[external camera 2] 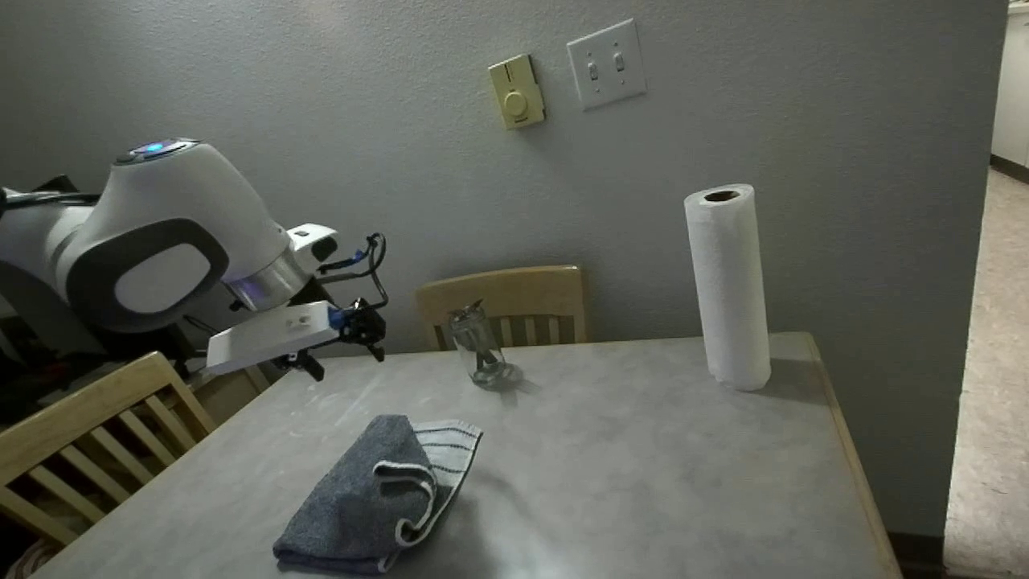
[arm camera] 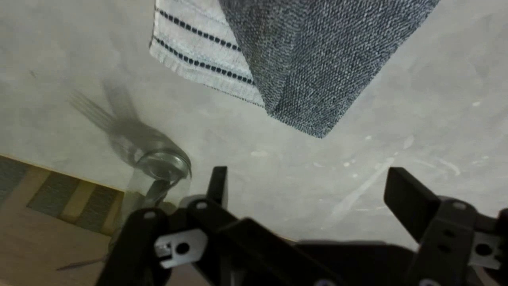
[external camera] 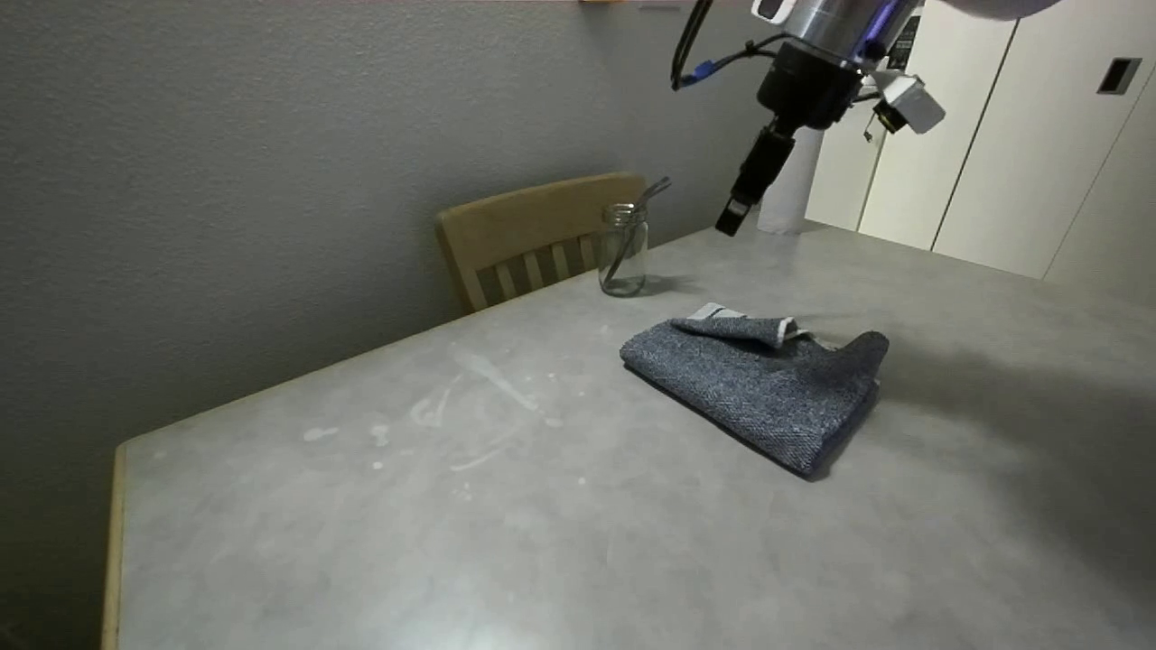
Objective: Fold the towel once
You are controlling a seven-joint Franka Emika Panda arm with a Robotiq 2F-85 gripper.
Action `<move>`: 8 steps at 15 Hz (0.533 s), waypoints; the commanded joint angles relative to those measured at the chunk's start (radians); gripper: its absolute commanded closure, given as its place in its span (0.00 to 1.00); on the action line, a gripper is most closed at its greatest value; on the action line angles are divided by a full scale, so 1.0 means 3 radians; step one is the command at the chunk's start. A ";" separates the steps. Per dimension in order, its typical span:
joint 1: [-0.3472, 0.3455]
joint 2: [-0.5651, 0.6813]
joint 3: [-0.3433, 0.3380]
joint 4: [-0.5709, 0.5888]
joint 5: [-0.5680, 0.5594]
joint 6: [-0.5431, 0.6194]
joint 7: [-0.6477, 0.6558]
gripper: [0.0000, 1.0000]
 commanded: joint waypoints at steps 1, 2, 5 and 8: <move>0.0838 -0.0010 -0.0828 -0.0179 -0.0473 0.0023 0.0943 0.00; 0.1084 0.0024 -0.1073 -0.0153 -0.0595 -0.0091 0.1231 0.00; 0.1363 -0.0041 -0.1251 -0.0032 -0.0795 -0.0694 0.2026 0.00; 0.0472 -0.0116 -0.0297 -0.0079 -0.1323 -0.0381 0.2215 0.00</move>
